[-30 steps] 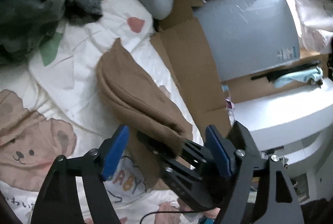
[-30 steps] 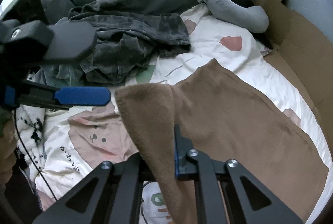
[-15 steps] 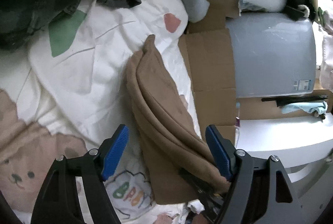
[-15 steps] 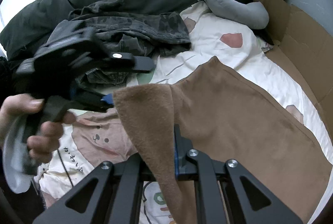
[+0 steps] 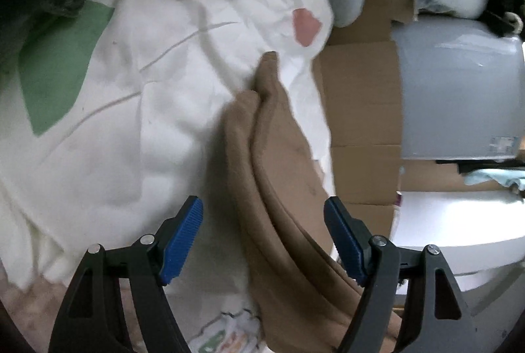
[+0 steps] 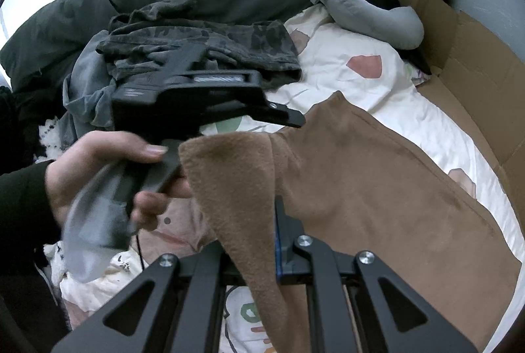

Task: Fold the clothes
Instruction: 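Open the left gripper and re-pinch the shirt while the right gripper holds it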

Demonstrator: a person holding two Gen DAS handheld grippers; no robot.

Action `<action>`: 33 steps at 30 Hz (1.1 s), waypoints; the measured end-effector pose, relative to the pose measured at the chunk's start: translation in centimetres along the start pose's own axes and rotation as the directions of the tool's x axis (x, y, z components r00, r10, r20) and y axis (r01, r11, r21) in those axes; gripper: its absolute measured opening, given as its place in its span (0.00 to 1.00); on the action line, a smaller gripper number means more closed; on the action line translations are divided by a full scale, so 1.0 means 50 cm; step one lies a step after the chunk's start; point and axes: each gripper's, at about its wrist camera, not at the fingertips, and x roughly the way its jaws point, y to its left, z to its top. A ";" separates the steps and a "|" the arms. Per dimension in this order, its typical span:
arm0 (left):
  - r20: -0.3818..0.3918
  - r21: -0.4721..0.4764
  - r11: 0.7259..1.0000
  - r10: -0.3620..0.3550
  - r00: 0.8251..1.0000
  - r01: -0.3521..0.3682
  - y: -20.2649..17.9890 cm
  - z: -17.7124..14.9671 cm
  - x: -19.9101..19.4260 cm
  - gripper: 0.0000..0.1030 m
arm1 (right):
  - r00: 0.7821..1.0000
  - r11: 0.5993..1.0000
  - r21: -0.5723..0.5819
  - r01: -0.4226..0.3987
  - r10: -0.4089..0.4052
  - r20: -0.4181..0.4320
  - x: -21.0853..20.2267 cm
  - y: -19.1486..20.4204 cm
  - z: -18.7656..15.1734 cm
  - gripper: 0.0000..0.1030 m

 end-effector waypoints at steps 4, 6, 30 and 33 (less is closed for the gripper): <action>-0.022 0.027 0.997 0.072 0.997 -0.071 -0.004 0.024 0.027 0.74 | 1.000 1.000 0.002 0.003 -0.003 0.006 -0.003 -0.001 -0.002 0.06; -0.025 0.034 0.996 0.087 0.996 -0.086 -0.006 0.035 0.034 0.74 | 1.000 1.000 0.003 0.003 -0.003 0.006 -0.005 -0.001 -0.003 0.06; -0.086 0.153 0.986 0.086 0.993 -0.072 -0.067 0.060 0.057 0.09 | 1.000 1.000 0.030 -0.002 0.001 0.020 -0.021 -0.013 -0.008 0.06; -0.098 0.173 0.983 0.075 0.992 -0.057 -0.090 0.059 0.058 0.09 | 0.999 0.999 0.052 -0.006 0.004 0.035 -0.036 -0.022 -0.010 0.06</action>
